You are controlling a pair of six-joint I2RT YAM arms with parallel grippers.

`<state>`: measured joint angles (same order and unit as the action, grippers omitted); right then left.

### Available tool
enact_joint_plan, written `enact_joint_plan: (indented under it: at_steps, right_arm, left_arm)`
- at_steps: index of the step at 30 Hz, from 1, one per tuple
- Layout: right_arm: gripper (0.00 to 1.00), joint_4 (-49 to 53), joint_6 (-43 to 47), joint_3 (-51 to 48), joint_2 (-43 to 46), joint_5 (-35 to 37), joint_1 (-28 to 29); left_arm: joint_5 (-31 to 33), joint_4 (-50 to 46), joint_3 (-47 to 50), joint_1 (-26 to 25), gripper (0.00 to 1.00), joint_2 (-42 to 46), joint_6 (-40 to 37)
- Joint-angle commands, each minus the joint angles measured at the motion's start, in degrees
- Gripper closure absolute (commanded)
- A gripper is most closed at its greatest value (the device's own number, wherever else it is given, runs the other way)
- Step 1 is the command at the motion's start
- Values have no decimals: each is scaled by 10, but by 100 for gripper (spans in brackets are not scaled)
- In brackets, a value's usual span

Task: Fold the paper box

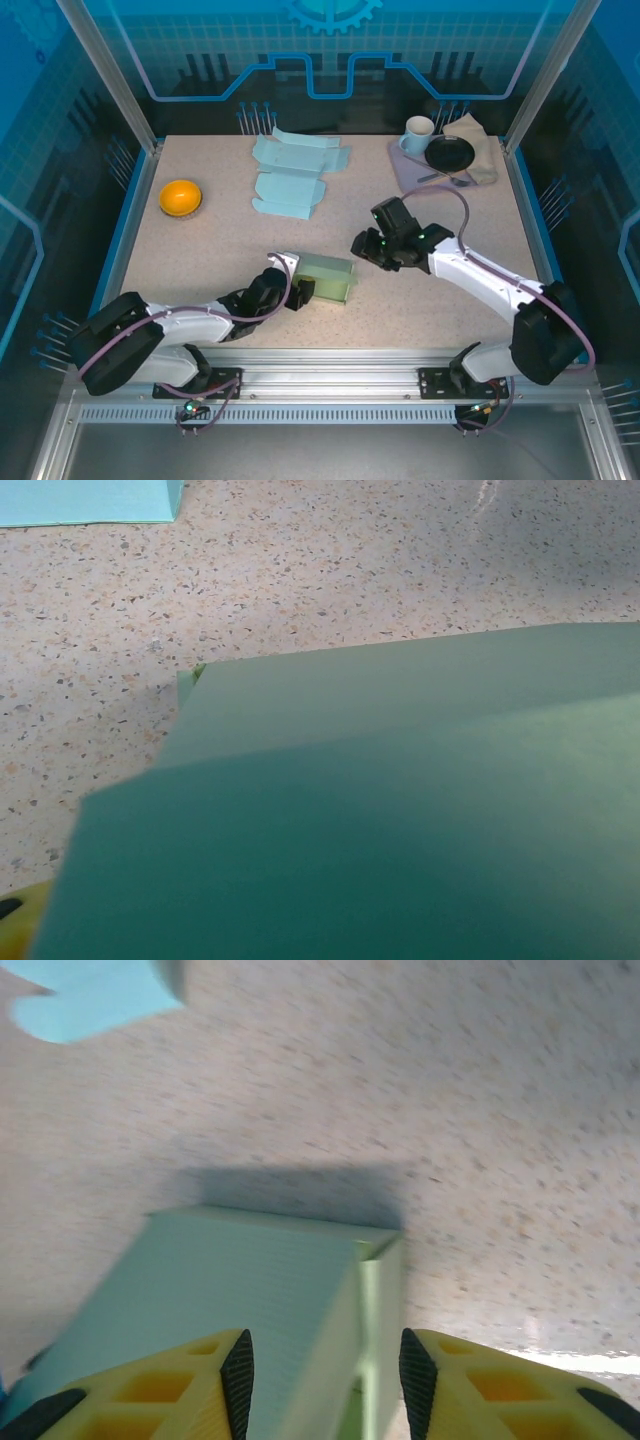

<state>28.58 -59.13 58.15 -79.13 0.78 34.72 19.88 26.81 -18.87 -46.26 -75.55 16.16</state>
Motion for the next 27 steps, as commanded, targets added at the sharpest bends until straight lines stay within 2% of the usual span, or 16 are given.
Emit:
enact_joint_plan:
  at_steps: [1, 6, 14, 16, 17, 18, 27]
  right_arm:
    - [52, 51, 23, 46, 0, 25, 33]
    - [47, 85, 31, 65, -43, 57, 76]
    - [42, 78, 14, 55, -105, 57, 114]
    - [42, 66, 3, 42, -110, 59, 115]
    - [42, 62, -1, 36, -112, 60, 115]
    - [42, 56, -6, 29, -112, 61, 115]
    - [43, 47, -17, 20, -128, 73, 115]
  left_arm:
    - [11, -21, 9, 4, 36, -7, -7]
    - [12, -26, 6, 4, 36, -9, -9]
    - [5, -62, -10, 3, 34, -8, -11]
    - [9, -93, -21, 3, 29, -4, -6]
    - [16, -111, -28, 2, 19, -1, -2]
    - [29, -133, -34, 0, 2, 5, 7]
    - [21, -298, -34, 0, 1, 143, 54]
